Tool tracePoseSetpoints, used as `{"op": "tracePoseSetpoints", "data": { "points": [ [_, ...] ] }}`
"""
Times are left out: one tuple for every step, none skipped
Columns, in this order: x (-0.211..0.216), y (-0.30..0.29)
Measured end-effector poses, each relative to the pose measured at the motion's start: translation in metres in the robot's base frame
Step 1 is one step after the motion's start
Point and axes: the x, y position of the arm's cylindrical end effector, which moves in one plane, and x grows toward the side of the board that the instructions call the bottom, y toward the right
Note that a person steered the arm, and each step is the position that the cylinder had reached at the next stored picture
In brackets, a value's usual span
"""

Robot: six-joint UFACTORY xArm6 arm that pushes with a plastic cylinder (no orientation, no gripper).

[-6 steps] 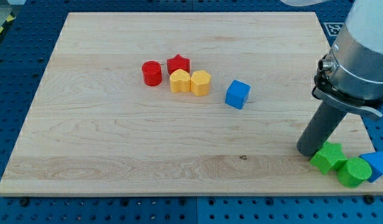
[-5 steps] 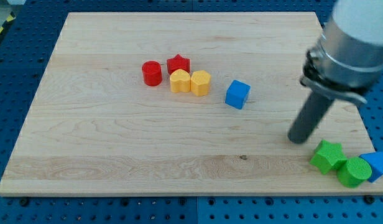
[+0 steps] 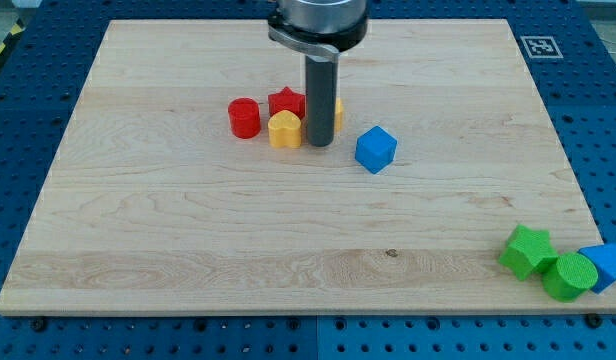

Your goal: Slide the blue cube into the green star

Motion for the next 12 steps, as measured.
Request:
{"op": "tracePoseSetpoints", "data": {
  "points": [
    [0.021,0.025],
    [0.045,0.053],
    [0.038,0.078],
    [0.008,0.084],
    [0.001,0.108],
    [0.028,0.134],
    [0.058,0.158],
    [0.024,0.174],
    [0.000,0.183],
    [0.035,0.208],
    [0.064,0.210],
    [0.071,0.210]
  ]
}}
